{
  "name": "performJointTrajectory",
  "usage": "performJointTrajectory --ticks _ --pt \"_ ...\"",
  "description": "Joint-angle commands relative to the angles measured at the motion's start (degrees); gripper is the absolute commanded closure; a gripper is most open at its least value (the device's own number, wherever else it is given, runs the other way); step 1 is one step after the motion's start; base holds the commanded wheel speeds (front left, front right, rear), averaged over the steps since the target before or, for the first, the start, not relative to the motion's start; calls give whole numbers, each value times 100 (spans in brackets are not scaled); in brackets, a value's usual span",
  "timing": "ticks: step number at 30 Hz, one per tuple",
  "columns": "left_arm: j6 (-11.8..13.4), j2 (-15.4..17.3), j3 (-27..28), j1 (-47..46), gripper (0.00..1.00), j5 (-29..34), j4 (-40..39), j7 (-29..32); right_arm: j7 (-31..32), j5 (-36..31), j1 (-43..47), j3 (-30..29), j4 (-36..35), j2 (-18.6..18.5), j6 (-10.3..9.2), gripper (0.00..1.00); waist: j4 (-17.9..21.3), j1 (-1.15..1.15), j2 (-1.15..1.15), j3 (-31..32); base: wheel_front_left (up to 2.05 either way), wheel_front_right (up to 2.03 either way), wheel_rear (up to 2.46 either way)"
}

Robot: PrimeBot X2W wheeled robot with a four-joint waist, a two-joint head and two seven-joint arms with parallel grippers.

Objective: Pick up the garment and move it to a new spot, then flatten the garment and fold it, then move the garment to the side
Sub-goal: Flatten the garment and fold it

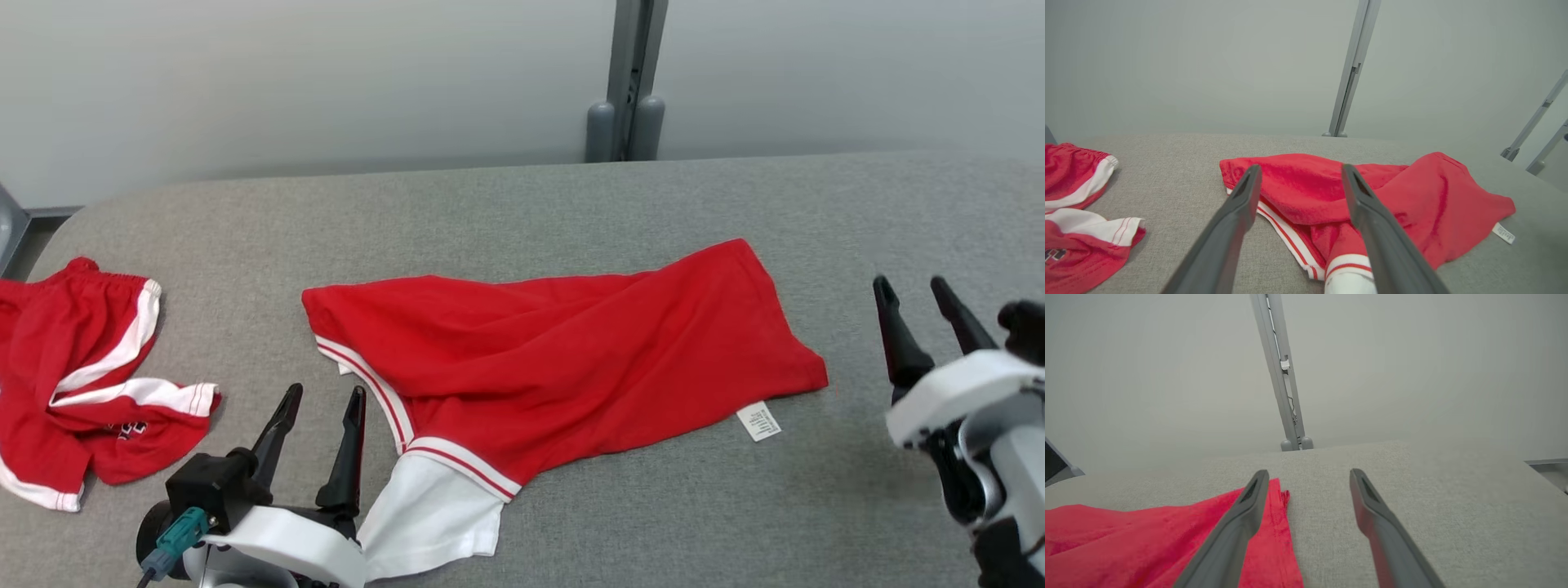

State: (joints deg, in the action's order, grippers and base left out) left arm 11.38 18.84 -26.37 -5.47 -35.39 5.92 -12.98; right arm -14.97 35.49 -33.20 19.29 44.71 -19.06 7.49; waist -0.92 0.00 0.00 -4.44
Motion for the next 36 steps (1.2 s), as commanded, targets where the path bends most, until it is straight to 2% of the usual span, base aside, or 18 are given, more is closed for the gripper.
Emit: performJointTrajectory --ticks 1,7,13,18,23,36 --pt "47 46 16 52 0 -6 -67 3 -28 -85 530 -209 -235 25 0 0 183 0 0 202 0 0 0" --pt "142 73 28 163 0 -28 -214 21 -30 -330 1580 -769 -766 362 0 0 216 0 0 215 0 0 0" --pt "136 87 7 85 0 -36 -285 54 -24 -578 1770 -913 -828 561 0 0 182 0 0 138 0 0 0" --pt "108 90 -24 2 0 -27 -282 84 296 -648 1433 -814 -494 620 0 0 47 0 0 33 0 0 0" --pt "70 75 -40 -70 0 -50 -207 66 695 -439 1031 -695 89 577 0 0 -155 0 0 -49 0 0 0" --pt "10 84 -84 -198 0 -69 -122 72 1093 126 386 -425 1069 456 0 0 -483 0 0 -251 0 0 0"
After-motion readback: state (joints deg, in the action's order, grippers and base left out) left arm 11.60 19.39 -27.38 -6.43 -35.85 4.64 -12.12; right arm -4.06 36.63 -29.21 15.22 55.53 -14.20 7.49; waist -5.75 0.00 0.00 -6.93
